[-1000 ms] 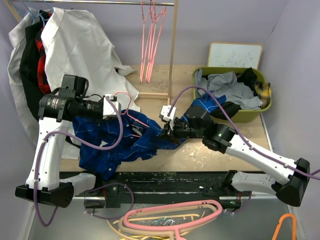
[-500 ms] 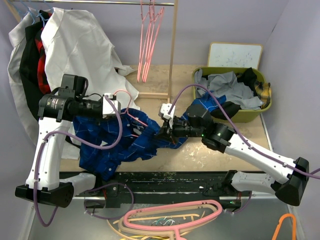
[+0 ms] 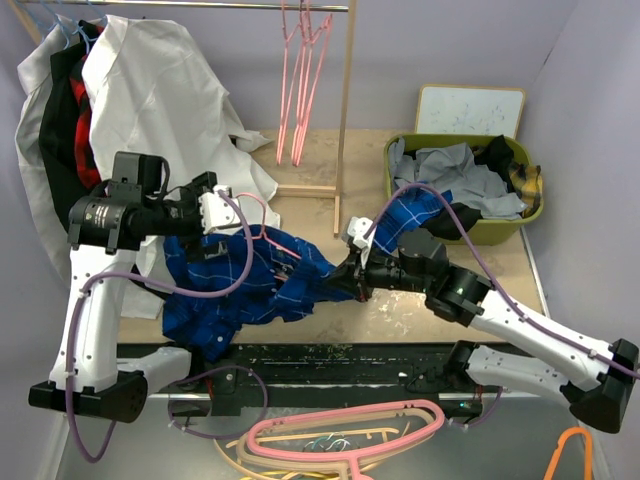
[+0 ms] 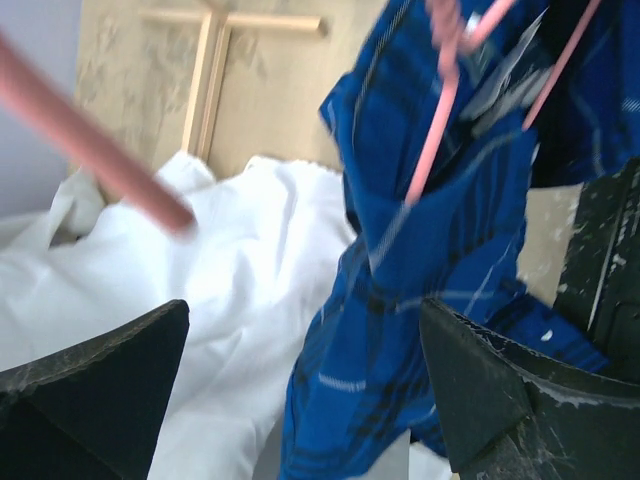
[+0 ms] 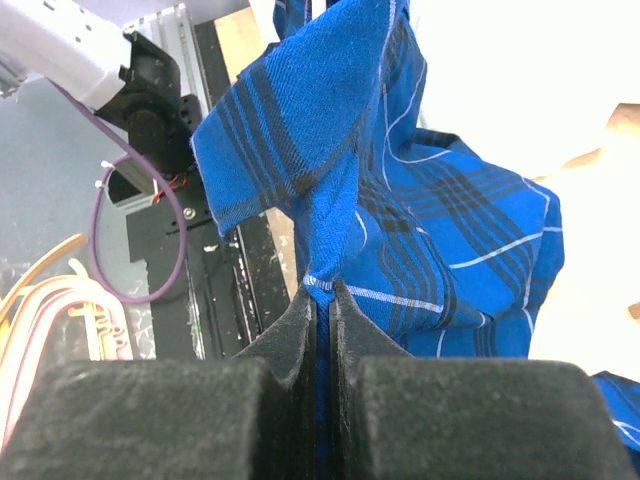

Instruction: Place the shirt on the hanger

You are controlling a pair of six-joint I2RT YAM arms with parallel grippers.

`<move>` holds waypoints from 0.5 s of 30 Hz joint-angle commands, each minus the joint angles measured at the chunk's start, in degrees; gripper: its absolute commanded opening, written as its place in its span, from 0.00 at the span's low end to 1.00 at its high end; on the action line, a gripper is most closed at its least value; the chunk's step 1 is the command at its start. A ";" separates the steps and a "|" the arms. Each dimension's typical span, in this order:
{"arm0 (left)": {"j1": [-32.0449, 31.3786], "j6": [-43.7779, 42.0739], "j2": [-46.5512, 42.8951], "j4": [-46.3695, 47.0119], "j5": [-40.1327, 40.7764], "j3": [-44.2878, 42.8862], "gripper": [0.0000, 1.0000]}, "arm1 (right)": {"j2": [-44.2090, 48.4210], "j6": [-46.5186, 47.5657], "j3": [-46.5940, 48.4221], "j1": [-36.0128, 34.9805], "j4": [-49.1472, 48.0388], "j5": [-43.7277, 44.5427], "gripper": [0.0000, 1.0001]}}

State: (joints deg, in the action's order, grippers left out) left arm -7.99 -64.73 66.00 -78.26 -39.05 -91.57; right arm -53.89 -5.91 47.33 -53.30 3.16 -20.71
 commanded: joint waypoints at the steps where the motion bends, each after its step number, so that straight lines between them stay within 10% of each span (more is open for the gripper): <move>1: 1.13 1.12 -1.36 -0.29 6.18 -2.11 0.99 | 1.46 -1.39 1.10 -0.21 -1.26 3.24 0.00; 15: 0.49 -4.87 6.67 -10.42 -22.01 -16.27 1.00 | -6.38 2.36 5.87 -0.23 -0.35 3.00 0.00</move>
State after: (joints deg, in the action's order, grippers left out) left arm -7.16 -67.40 70.67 -86.96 -53.39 -106.30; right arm -60.62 -5.06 48.58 -53.30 5.02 -18.46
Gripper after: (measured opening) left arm 0.993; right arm 0.021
